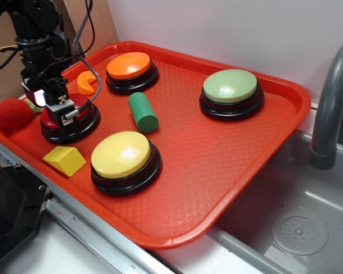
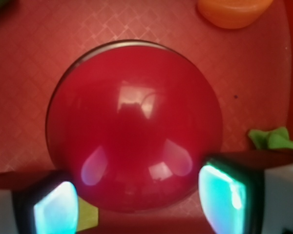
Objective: Push the red button.
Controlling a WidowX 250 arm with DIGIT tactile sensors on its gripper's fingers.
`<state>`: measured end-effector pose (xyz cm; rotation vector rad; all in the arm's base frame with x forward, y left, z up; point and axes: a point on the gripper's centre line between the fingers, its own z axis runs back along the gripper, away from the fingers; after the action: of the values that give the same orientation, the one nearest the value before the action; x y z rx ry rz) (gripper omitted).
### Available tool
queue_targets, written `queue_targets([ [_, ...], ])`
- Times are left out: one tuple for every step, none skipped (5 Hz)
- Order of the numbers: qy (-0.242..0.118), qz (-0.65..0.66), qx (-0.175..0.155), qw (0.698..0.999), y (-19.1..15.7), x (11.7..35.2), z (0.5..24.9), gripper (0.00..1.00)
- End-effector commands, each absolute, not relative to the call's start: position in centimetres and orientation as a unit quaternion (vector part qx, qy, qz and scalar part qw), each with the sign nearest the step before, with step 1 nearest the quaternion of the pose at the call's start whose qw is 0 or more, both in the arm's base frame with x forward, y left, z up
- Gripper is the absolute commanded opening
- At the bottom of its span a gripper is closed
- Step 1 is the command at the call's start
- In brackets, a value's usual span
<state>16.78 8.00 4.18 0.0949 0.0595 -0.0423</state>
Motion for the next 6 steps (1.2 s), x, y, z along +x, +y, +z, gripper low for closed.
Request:
queue_targets([
  [-0.012, -0.017, 0.072, 0.997, 8.2, 17.7, 9.8, 1.00],
  [-0.010, -0.010, 0.070, 0.997, 8.3, 17.8, 10.4, 1.00],
  [-0.011, -0.018, 0.074, 0.997, 8.1, 17.9, 11.5, 1.00],
  [-0.004, -0.022, 0.074, 0.997, 8.1, 18.0, 11.9, 1.00],
  [-0.005, -0.011, 0.068, 0.998, 8.3, 17.9, 11.9, 1.00],
  [-0.002, -0.005, 0.062, 0.998, 8.7, 17.9, 12.2, 1.00],
])
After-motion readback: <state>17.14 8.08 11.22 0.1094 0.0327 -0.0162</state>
